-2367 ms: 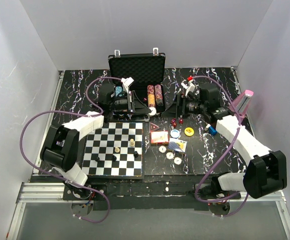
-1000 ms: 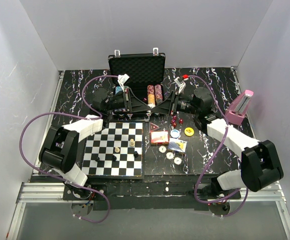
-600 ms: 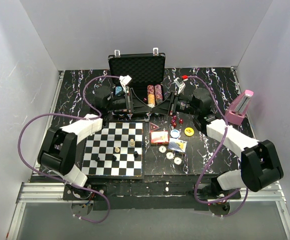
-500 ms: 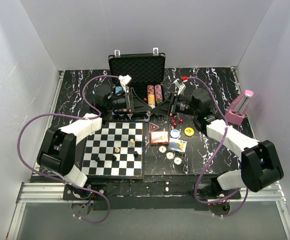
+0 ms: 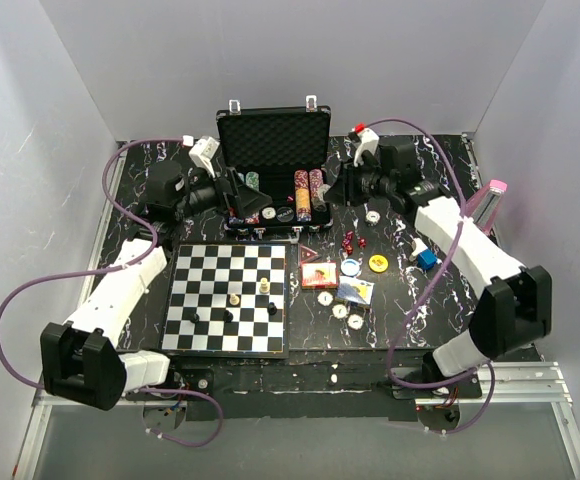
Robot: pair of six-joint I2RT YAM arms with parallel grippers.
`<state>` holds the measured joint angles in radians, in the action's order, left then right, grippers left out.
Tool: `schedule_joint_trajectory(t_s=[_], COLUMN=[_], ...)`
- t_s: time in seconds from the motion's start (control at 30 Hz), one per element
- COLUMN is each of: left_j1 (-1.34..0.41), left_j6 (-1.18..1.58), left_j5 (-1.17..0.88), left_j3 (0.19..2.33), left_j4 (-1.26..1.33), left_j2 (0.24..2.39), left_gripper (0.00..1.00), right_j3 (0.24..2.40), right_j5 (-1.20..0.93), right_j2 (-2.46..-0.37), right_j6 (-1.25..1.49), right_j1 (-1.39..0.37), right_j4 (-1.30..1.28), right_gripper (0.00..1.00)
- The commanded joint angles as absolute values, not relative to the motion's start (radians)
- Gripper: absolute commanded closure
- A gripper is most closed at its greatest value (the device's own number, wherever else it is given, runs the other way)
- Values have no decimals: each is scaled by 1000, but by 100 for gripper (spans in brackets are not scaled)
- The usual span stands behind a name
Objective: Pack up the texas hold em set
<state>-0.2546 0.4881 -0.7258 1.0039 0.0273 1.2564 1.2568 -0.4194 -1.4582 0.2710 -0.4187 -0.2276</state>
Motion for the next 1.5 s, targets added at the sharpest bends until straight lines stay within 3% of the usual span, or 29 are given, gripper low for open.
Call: schedule_joint_trajectory(t_s=[0.0,0.23,0.63,1.03,1.47], left_j1=[-258,-258,-256,-258,-256], left_j6=[368,348,342,334,331], left_j5=[-632,-635,-634,-641,-644], left_j3=[1029,1029,1029,1029,1031], left_j4=[-112,-126,-132,-129,-129], left_j2=[1233,1226,1223,1213,1221], left_gripper=[2,2,2,2,2], right_j3=[1391,1583,1730,1942,2031], right_j5=[-360,-335,-261,-127,104], right_j2=[-1583,-1784,-1985,-2192,-2330], right_j6=[-36,-247,-529,-617,-658], right_j1=[-417,-422,-497,-512,-514], right_j4=[-411,-558,-635,-768,-727], right_gripper=[99,99,99,99,99])
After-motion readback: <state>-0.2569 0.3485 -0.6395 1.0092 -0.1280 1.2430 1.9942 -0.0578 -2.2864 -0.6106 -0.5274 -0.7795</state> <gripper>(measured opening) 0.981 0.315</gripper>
